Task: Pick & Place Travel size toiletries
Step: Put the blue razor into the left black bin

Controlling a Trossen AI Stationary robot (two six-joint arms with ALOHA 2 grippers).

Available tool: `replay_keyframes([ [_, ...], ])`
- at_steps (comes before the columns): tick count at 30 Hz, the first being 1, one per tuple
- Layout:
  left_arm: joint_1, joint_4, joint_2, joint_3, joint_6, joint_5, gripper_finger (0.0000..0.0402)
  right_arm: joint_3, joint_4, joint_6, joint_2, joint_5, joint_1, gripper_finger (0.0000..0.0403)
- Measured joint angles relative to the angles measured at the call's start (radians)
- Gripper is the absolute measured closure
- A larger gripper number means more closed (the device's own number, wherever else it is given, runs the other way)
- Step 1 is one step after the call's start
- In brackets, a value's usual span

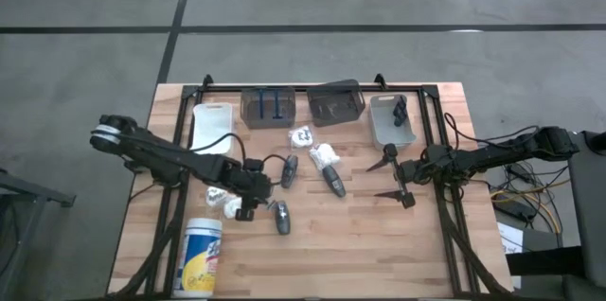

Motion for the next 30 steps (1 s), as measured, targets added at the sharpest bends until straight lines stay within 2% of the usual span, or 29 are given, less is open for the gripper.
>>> replay_keyframes([
  [12,0.0,0.208,0.0,-0.156,0.001,-0.001,0.0231,0.0,0.0,0.002,0.0,0.0,0.0,0.0064],
  [24,-0.001,0.256,-0.002,-0.228,-0.012,-0.002,0.0233,0.0,0.0,0.002,0.0,0.0,0.0,0.01],
  [30,-0.001,0.257,-0.002,-0.228,-0.034,-0.013,0.0259,0.0,0.0,0.001,0.0,0.0,0.0,0.0117],
])
